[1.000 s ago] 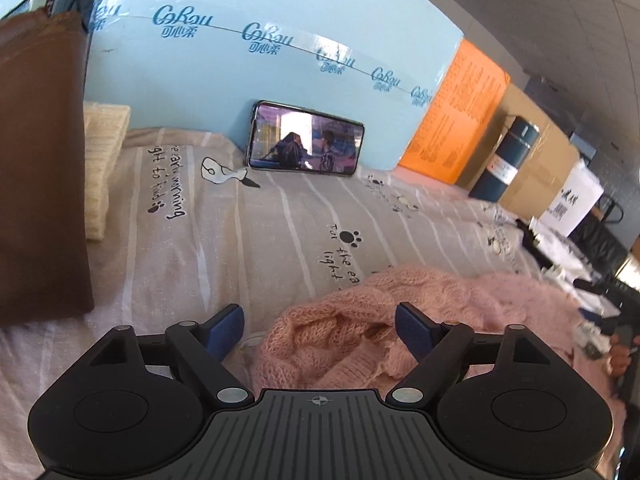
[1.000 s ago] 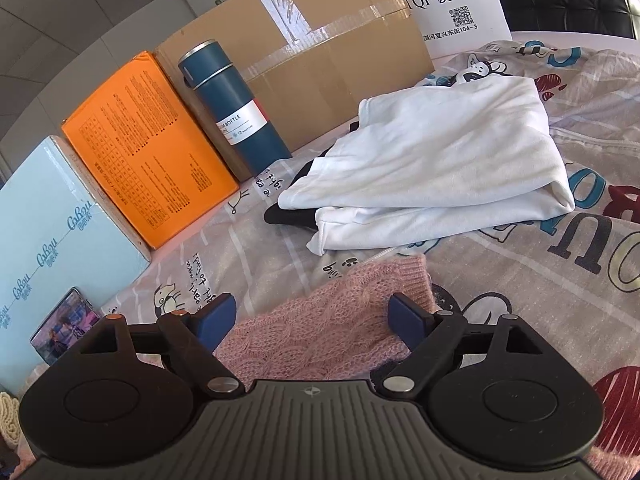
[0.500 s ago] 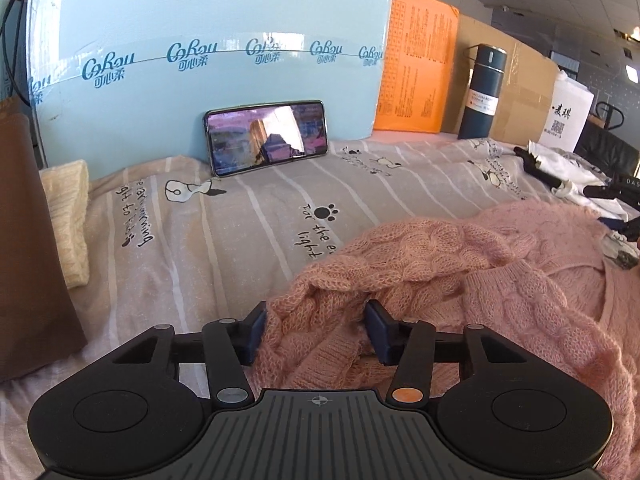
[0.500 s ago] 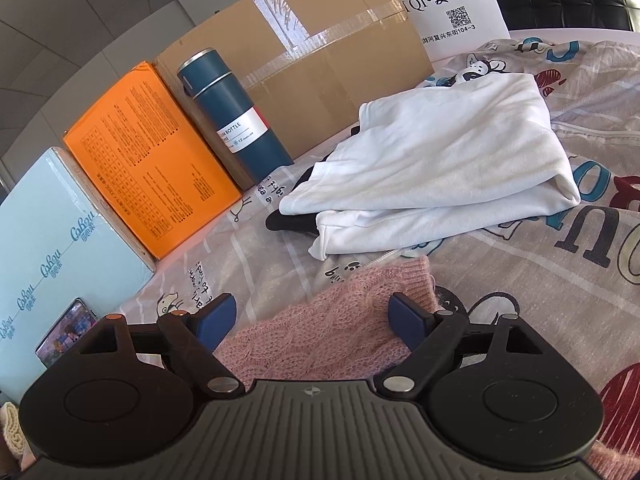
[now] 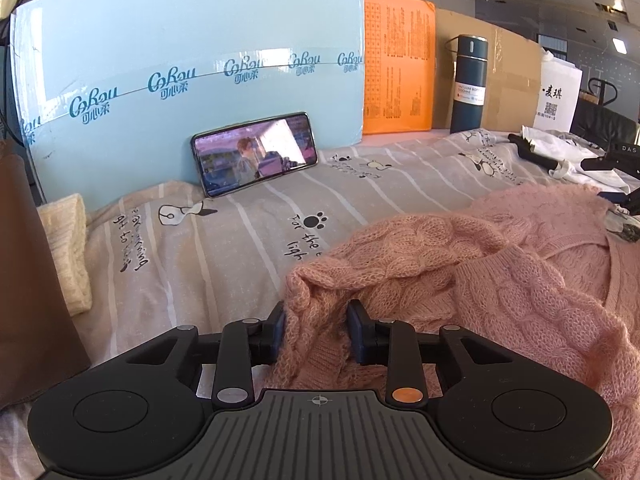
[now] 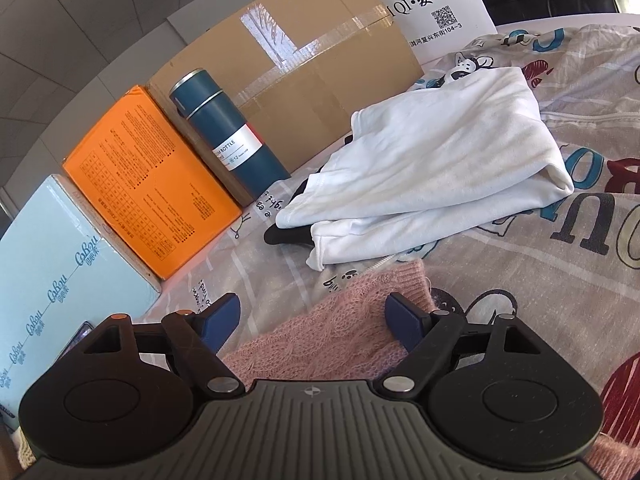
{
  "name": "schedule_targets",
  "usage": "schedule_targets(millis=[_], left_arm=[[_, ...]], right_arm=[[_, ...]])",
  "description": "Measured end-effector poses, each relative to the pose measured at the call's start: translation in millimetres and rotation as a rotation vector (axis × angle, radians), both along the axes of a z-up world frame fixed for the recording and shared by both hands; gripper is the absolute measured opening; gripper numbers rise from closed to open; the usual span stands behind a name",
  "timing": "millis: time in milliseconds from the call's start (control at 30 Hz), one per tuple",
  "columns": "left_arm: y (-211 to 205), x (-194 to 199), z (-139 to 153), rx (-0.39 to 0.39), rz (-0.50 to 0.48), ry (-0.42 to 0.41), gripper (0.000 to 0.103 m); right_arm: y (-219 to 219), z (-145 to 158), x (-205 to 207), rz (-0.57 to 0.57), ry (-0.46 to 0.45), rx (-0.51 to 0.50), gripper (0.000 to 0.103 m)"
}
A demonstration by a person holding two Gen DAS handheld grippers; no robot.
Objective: Fold clothes
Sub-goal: 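Grasp the sweater body again with both tools and lift it, then lay the sweater flat on the bed and open both tools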
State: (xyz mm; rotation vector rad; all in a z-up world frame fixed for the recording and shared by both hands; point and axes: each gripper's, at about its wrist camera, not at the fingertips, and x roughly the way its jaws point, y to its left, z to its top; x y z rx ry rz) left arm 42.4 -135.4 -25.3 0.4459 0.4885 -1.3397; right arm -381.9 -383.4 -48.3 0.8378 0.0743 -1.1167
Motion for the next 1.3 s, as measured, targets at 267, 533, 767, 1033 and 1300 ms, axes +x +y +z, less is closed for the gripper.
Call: schedule_targets(millis=[267, 533, 767, 1033, 1300], left_arm=[[0.6, -2.5, -0.2, -0.003, -0.002, -0.022, 0.03], [-0.3, -1.1, -0.2, -0.005, 0.006, -0.018, 0.03], [-1.3, -11.9, 3.1, -0.015, -0.013, -0.109, 0.011], [-1.1, -0.9, 35.5, -0.132, 0.046, -0.228, 0.009], [-23.7, 35.7, 41.3, -0.123, 0.141, -0.225, 0.009]], right_arm=[[6.3, 8.8, 16.0, -0.011, 0.184, -0.024, 0.058], [1.4, 13.3, 19.6, -0.074, 0.376, -0.06, 0.083], [-8.1, 5.9, 40.3, 0.121, 0.299, -0.046, 0.019], [3.4, 50.0, 74.8, 0.07, 0.38, -0.362, 0.017], [-11.1, 62.6, 94.6, 0.017, 0.408, -0.45, 0.017]])
